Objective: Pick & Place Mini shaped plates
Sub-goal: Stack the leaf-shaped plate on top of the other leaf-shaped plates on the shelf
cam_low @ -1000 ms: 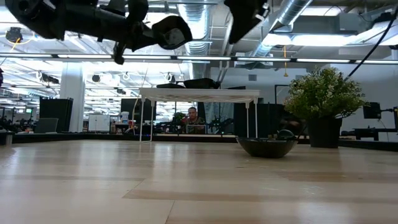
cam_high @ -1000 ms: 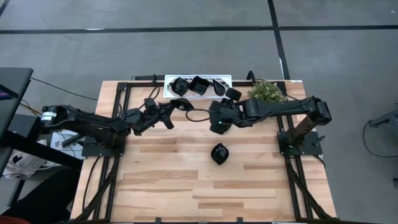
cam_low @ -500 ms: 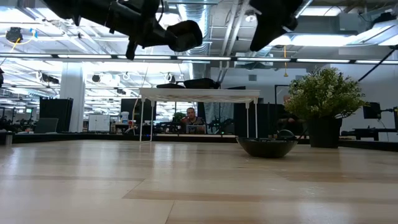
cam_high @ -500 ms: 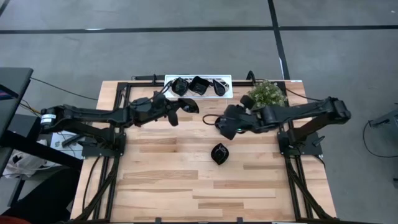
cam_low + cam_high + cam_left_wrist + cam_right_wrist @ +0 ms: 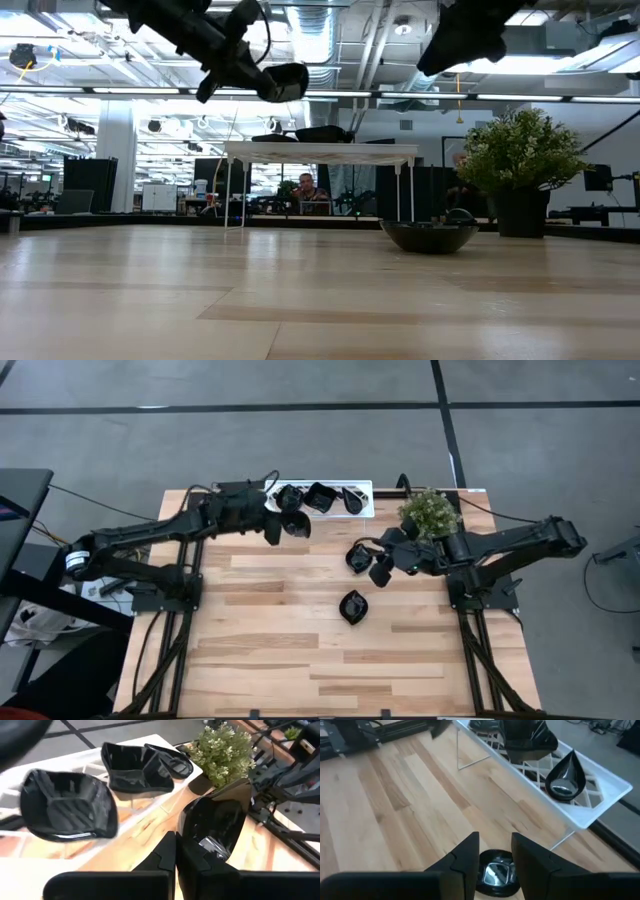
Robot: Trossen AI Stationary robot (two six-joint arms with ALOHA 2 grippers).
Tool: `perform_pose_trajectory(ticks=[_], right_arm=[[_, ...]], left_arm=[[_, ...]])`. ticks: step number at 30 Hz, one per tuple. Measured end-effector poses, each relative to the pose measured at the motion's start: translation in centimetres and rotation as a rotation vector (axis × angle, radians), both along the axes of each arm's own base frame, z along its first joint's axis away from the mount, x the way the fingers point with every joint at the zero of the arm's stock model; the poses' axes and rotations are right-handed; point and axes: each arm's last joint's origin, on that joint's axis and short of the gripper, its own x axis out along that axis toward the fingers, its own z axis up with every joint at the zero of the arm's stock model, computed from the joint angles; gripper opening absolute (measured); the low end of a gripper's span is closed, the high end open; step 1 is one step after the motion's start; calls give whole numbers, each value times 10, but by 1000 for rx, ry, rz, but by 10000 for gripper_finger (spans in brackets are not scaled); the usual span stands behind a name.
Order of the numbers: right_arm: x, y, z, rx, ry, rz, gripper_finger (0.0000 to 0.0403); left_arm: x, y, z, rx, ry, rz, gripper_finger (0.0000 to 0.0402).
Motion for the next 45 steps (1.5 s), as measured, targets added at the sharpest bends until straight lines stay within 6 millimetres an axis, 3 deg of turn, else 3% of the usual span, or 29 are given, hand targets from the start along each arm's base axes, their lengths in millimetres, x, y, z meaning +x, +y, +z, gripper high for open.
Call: perform_pose_trajectory(ticks=[13,19,29,36,45], right_arm=[[-13,11,-8,59,-84,19,109],[-13,11,-8,59,-84,23,109],[-13,11,-8,59,-86,18,109],[-13,11,-8,113,-122,-20,109],[-13,11,-8,92,-104,-1,109]], left_arm=[[-20,53,45,6,7,46,3],[-27,63,41,-22,38,26,3],[-21,82,16,-64,138,33,3],[-11,109,33,-49,137,9,3],[7,128,30,-116,324,-46,3]])
